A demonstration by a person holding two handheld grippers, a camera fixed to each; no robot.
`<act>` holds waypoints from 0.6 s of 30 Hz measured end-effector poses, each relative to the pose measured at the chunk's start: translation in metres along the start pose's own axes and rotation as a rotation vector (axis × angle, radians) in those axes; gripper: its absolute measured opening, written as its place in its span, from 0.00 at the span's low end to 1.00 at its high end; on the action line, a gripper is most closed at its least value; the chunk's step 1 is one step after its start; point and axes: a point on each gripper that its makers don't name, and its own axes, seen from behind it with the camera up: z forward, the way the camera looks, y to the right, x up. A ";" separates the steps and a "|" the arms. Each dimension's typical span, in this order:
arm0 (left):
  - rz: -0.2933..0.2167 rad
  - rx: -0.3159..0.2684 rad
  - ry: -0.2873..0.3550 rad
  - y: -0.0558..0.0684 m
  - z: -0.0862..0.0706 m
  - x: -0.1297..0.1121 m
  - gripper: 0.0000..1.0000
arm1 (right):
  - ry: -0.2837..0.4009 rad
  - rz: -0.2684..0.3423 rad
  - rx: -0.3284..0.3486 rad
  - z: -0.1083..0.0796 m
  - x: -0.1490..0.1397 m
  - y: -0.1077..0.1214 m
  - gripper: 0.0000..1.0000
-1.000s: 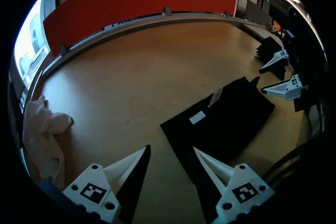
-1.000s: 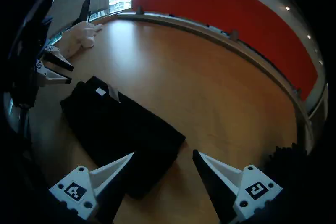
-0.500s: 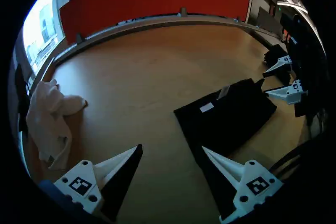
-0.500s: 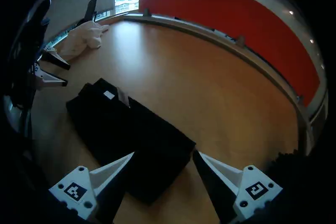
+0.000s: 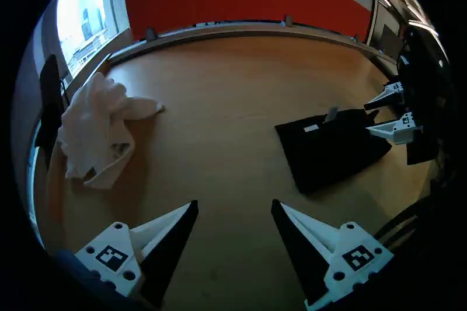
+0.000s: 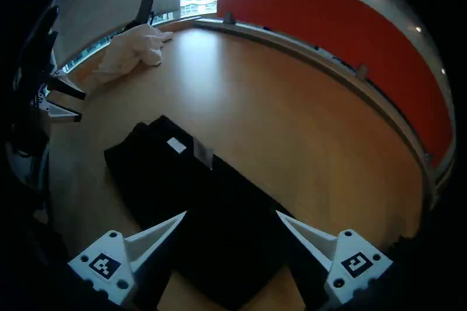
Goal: Fold towel
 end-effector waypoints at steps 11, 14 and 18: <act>-0.071 0.050 -0.019 -0.024 -0.023 -0.034 0.93 | -0.015 -0.046 0.036 0.023 0.009 -0.023 0.98; -0.078 0.057 -0.021 -0.026 -0.024 -0.036 0.94 | -0.018 -0.047 0.037 0.025 0.009 -0.024 0.98; -0.085 0.061 -0.022 -0.028 -0.025 -0.038 0.93 | -0.021 -0.047 0.036 0.029 0.011 -0.024 0.98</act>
